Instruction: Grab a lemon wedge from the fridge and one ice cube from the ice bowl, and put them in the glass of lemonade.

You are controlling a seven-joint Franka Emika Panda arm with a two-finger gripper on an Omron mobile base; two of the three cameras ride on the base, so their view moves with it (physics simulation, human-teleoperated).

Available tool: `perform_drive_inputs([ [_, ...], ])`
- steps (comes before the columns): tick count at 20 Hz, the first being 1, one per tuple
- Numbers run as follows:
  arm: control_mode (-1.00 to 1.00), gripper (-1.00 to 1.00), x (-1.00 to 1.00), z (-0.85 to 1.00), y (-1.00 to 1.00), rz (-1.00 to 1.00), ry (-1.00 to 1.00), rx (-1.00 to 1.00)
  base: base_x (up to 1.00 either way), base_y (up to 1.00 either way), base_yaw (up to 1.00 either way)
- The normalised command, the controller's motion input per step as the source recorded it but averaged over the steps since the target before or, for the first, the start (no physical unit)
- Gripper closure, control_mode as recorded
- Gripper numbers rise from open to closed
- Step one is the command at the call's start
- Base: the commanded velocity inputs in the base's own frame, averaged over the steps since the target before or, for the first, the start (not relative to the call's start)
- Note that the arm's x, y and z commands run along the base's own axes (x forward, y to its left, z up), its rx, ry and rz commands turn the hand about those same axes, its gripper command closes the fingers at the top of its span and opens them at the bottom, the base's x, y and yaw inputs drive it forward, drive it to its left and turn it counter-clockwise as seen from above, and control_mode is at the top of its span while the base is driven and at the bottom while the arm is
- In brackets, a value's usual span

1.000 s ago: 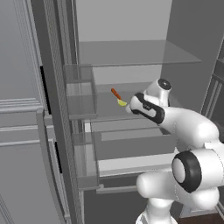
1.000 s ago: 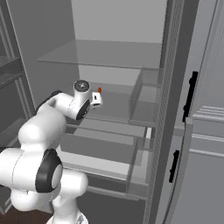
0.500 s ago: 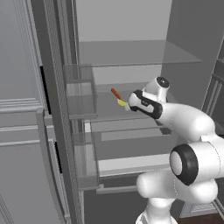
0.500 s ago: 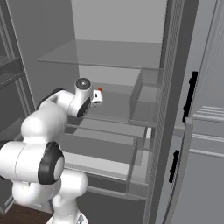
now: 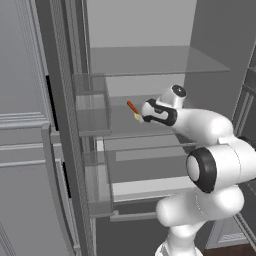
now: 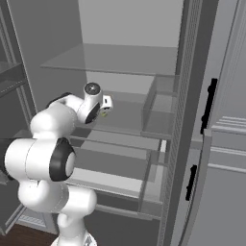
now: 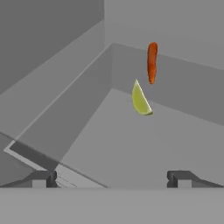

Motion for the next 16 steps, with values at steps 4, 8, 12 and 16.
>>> perform_drive_inputs([
  [4, -1.00, -1.00, 0.43, -0.05, 0.00, 0.07, 0.02, 0.00, 0.00, 0.00, 0.00],
  [8, -1.00, -1.00, 0.34, -0.30, 0.00, 0.10, 0.08, 0.00, 0.00, 0.00, 0.00],
  [12, -1.00, -1.00, 0.35, -0.34, 0.00, 0.10, 0.08, 0.00, 0.00, 0.00, 0.00],
  [16, -1.00, -1.00, 0.39, -0.24, 0.00, 0.09, 0.07, 0.00, 0.00, 0.00, 0.00],
])
